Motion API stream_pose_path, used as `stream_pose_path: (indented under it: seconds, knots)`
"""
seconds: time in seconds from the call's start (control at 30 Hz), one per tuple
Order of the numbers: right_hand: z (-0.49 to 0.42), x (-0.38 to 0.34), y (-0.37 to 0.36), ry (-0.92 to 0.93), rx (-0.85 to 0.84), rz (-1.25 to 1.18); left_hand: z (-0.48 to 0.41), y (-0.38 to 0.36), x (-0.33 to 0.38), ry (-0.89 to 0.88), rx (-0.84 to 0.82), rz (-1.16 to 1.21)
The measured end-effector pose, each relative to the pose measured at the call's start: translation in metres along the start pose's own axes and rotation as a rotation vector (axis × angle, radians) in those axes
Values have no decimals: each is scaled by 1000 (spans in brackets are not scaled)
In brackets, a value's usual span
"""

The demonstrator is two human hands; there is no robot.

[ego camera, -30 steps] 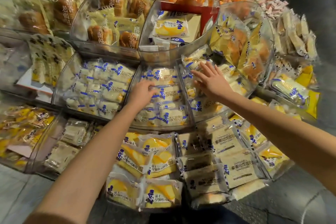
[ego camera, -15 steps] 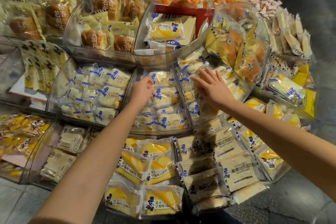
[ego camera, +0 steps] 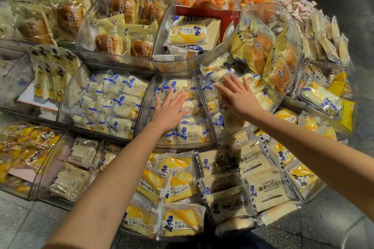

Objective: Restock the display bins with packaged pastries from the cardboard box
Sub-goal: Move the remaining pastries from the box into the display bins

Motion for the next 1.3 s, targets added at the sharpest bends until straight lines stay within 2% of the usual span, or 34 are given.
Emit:
stream_pose_path:
  seconds: [0.1, 0.2, 0.27, 0.33, 0.43, 0.53, 0.63, 0.7, 0.77, 0.83, 1.07, 1.2, 1.3]
  knots:
    - [1, 1, 4, 9, 16, -12, 6, 11, 5, -25, 111, 1]
    - [9, -3, 9, 80, 80, -46, 39, 16, 14, -180, 319, -29]
    - [20, -8, 9, 165, 112, -36, 54, 1, 14, -167, 266, -94]
    - [30, -13, 3, 250, 96, 2, 55, -18, 6, -45, 134, -141]
    - [40, -17, -15, 220, -25, 102, 49, -26, 0, 44, 67, -112]
    - [37, -18, -21, 146, -63, 126, 44, -22, 2, 76, 77, -98]
    - [34, -19, -14, 175, -8, -3, 46, -2, 28, 108, 228, 38]
    - [38, -3, -7, 86, 94, -96, 44, 14, 63, 38, 309, 106]
    - [52, 18, -5, -62, 108, -143, 36, 20, 106, -84, 284, 37]
    - [65, 36, -7, -114, 58, -158, 24, 14, 135, -140, 222, -84]
    - [67, 47, -10, -127, -150, -140, -1, -2, 135, -46, 143, -260]
    - [87, 33, -2, -111, -51, -190, 10, 2, 139, -103, 154, -216]
    - [113, 16, 0, 45, 28, -137, 44, 2, 150, -199, 231, -113]
Point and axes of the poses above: each hand's wrist, its own z-axis away from the middle knuckle, its own y-axis out of the back of the hand, x = y × z, the point moved 6 cm from there along -z, towards the middle knuckle, and after that the axes turned 5 degrees about y, right-handed, at the moved point
